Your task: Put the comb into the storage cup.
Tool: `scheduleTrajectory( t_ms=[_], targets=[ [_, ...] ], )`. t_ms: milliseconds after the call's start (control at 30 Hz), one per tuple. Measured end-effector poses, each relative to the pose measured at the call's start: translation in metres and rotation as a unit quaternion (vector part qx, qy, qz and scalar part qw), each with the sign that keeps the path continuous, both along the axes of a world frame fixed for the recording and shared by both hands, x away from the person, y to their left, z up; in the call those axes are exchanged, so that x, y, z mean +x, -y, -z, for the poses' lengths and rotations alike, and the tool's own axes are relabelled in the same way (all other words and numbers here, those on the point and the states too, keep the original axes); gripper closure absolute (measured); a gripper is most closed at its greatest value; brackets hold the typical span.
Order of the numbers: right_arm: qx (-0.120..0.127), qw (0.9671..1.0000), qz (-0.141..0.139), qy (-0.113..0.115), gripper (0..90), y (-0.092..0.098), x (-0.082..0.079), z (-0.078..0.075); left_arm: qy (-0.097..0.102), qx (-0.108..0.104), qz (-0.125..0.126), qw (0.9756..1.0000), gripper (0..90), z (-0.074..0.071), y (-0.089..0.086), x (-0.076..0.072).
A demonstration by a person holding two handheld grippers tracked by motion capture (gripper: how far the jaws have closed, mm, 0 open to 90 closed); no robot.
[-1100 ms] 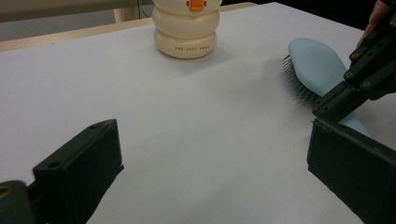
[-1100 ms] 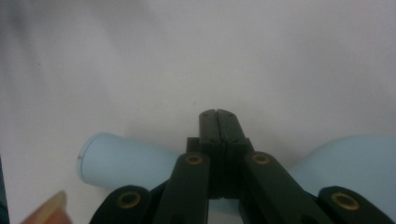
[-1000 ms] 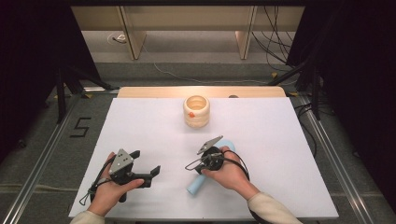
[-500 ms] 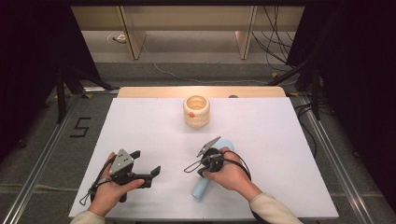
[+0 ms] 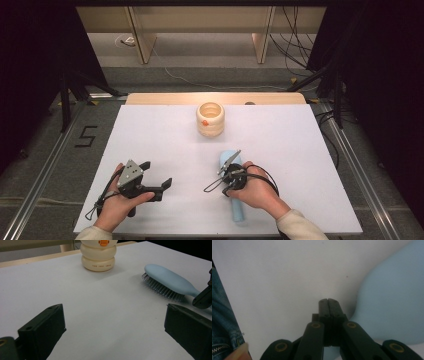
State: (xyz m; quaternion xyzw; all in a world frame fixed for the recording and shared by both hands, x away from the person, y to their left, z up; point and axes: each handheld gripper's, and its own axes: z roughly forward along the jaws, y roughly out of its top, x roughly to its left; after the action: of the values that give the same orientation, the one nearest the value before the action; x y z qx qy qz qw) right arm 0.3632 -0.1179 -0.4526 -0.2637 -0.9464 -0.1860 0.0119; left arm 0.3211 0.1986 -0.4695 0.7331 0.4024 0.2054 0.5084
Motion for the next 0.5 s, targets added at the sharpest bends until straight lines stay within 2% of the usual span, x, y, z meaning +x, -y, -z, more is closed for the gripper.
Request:
scheduleTrajectory(
  t_ms=[233, 400, 500],
  targets=[
    [-0.016, 0.9998, 0.012, -0.007, 90.0, 0.013, -0.002, 0.001, 0.000, 0.000, 0.000, 1.0000, 2.8, 0.000, 0.000, 0.000],
    [-0.017, 0.9995, 0.023, -0.012, 90.0, 0.021, -0.003, 0.002, -0.001, 0.000, 0.000, 1.0000, 2.8, 0.000, 0.000, 0.000],
    [-0.023, 0.9992, 0.032, -0.011, 90.0, 0.034, -0.005, 0.002, -0.001, 0.001, 0.001, 1.0000, 2.9, 0.000, 0.000, 0.000]
  ],
)
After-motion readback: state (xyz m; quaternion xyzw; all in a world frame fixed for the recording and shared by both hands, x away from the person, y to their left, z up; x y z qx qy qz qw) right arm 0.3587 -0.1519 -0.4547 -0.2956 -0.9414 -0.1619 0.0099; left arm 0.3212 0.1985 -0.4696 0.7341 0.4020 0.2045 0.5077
